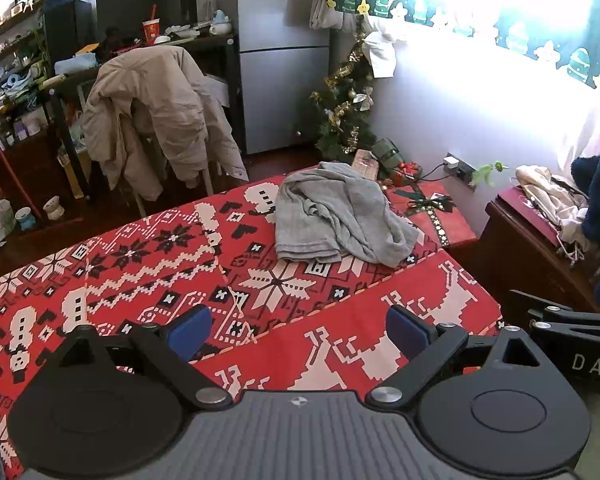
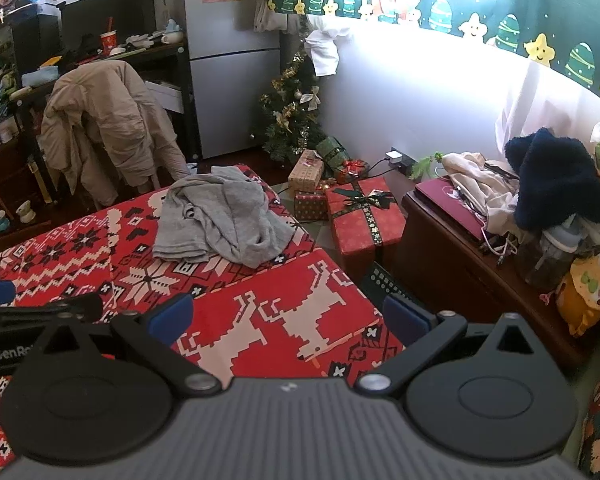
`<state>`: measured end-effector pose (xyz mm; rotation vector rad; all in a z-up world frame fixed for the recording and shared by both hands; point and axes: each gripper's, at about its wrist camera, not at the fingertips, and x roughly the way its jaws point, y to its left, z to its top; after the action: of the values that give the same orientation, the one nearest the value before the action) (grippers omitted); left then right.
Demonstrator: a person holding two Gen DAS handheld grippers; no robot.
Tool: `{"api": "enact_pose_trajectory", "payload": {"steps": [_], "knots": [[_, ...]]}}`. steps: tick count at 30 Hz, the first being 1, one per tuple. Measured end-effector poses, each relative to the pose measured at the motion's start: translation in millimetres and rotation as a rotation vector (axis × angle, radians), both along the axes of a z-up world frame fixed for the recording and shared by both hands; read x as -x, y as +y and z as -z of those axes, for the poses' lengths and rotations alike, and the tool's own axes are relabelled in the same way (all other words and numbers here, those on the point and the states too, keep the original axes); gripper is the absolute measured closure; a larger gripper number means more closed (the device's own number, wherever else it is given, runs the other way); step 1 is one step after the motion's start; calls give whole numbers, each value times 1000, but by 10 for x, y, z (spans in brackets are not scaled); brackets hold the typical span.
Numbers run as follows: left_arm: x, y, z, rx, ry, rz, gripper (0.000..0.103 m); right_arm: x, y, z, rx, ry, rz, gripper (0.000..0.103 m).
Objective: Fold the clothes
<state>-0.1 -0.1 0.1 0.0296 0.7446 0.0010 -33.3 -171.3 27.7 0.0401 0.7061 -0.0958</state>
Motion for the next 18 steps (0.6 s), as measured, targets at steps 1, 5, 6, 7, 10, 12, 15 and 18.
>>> {"api": "enact_pose_trajectory", "payload": {"steps": [1, 5, 6, 7, 10, 12, 15, 18], "knots": [[2, -4, -2, 2, 0, 0, 8, 1, 2, -5, 0, 2, -1, 1], [11, -21, -12, 8, 1, 2, 8, 3, 8, -25, 2, 11, -5, 1], [13, -25, -15, 9, 1, 2, 8, 4, 10, -29, 3, 13, -6, 1], [16, -29, -17, 11, 1, 2, 8, 5, 11, -34, 3, 15, -7, 1], [5, 19, -20, 28, 5, 4, 8, -13, -1, -18, -3, 20, -9, 1], [19, 24, -4, 26, -1, 5, 8, -5, 24, -26, 0, 14, -9, 1], [3, 28, -6, 27, 3, 5, 8, 23, 39, -16, 4, 8, -7, 1], [10, 13, -17, 22, -1, 5, 8, 26, 38, -24, 5, 8, -8, 1]]}}
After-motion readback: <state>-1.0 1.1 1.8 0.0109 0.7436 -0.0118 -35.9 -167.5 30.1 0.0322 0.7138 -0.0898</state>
